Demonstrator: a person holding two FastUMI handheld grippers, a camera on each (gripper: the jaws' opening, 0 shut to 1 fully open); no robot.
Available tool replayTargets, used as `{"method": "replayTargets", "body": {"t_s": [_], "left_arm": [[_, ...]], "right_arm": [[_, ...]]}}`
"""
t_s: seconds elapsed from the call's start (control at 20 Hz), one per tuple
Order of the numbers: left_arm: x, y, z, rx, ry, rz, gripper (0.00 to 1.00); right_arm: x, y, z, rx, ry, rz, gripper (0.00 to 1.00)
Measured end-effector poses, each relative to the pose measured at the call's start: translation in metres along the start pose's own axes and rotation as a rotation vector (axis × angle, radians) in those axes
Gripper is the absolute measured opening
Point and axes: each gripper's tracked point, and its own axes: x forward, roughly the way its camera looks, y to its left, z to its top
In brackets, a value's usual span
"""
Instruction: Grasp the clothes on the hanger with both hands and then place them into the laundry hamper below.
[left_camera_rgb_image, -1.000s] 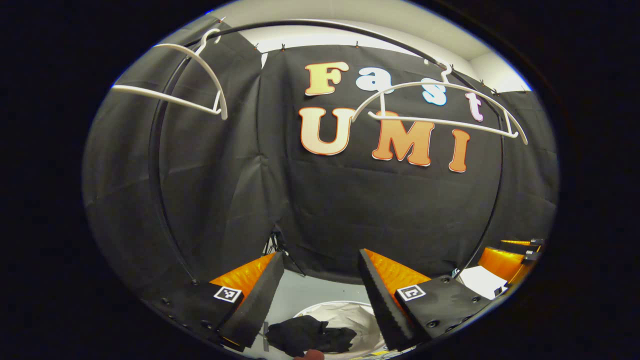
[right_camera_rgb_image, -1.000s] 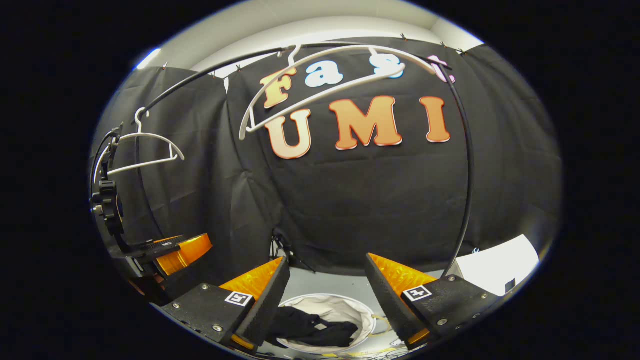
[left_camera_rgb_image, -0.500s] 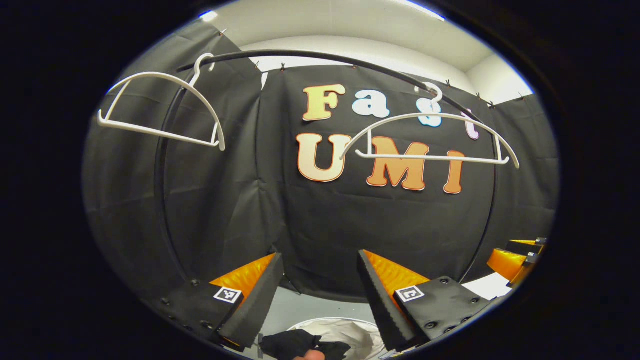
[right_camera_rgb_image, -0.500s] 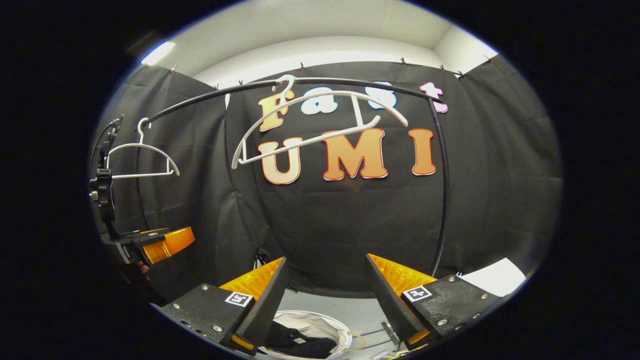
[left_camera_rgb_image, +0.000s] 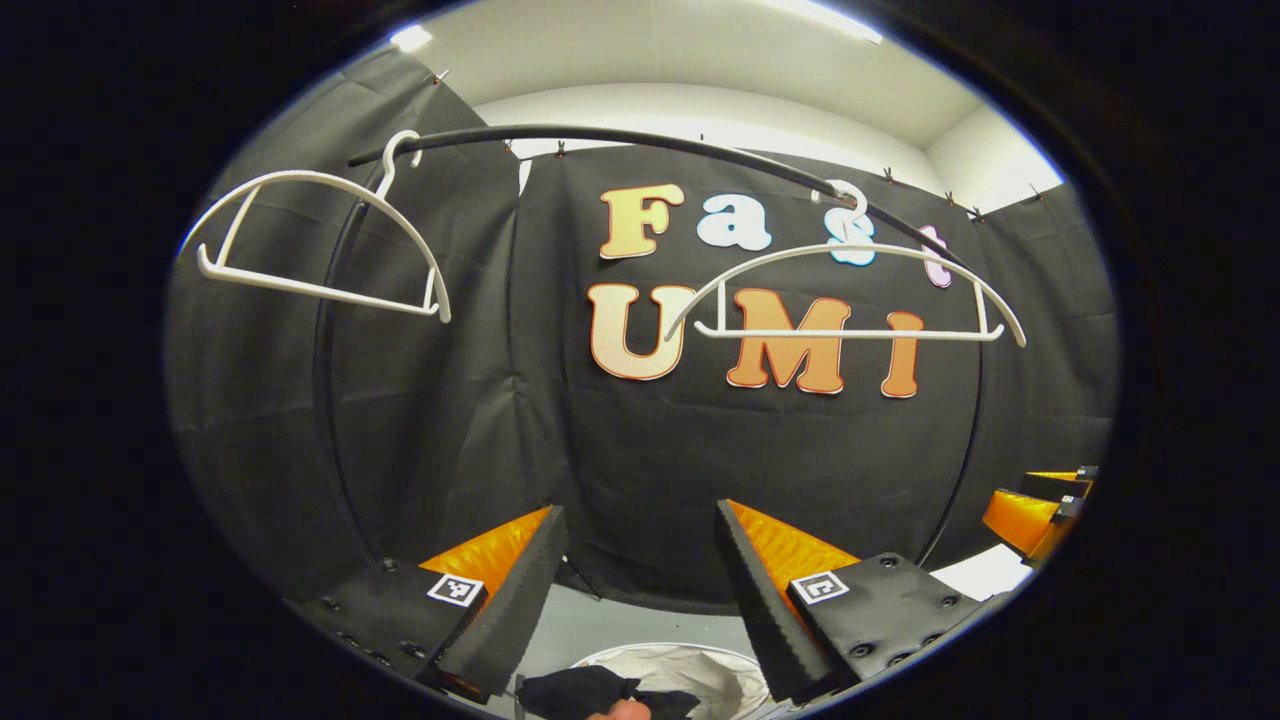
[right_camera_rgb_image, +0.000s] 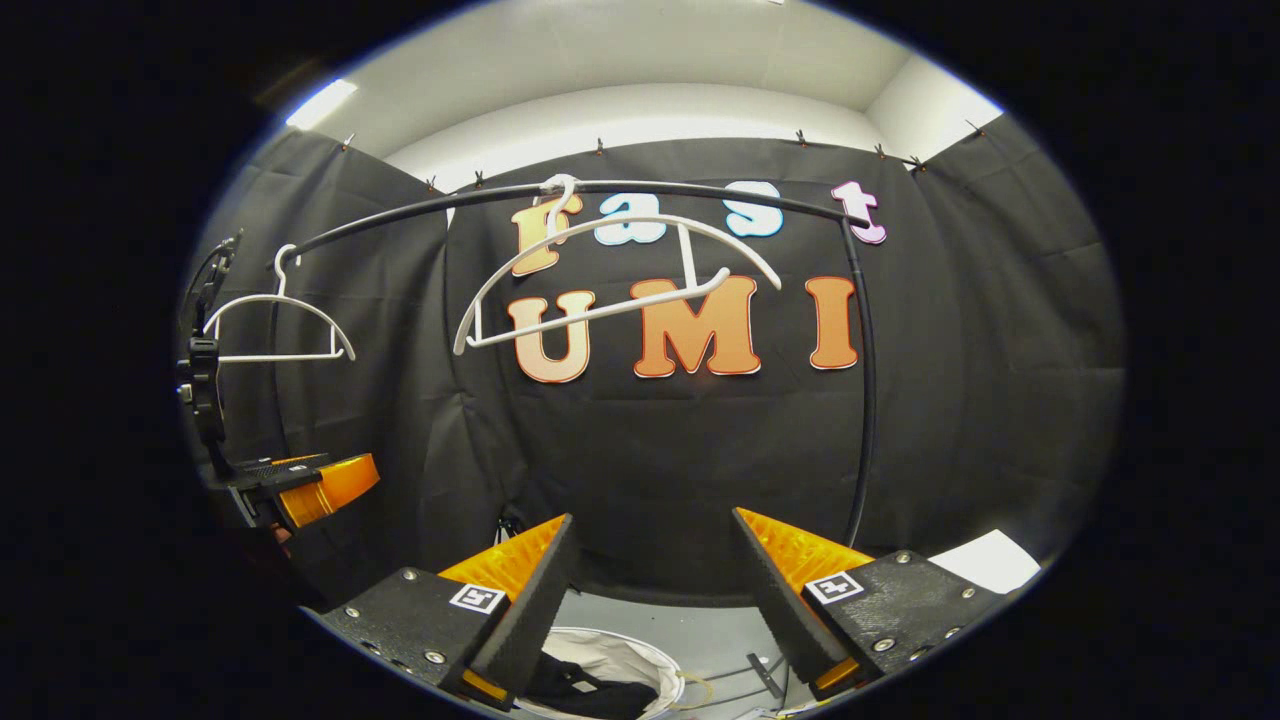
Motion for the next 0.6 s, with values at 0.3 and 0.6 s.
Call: {"method": "replayTargets", "body": {"t_s": [0.3, 0.6], "left_arm": [[0.000, -0.002, 0.004, 0.007, -0.014, -0.008, 0.98], [0.004, -0.005, 0.007, 0.021, -0.020, -0.021, 0.96]], "right_arm": [[0.007, 0.003, -0.005, 0.002, 0.008, 0.000, 1.00], [0.006, 0.012, -0.015, 0.015, 0.031, 0.008, 1.00]]}}
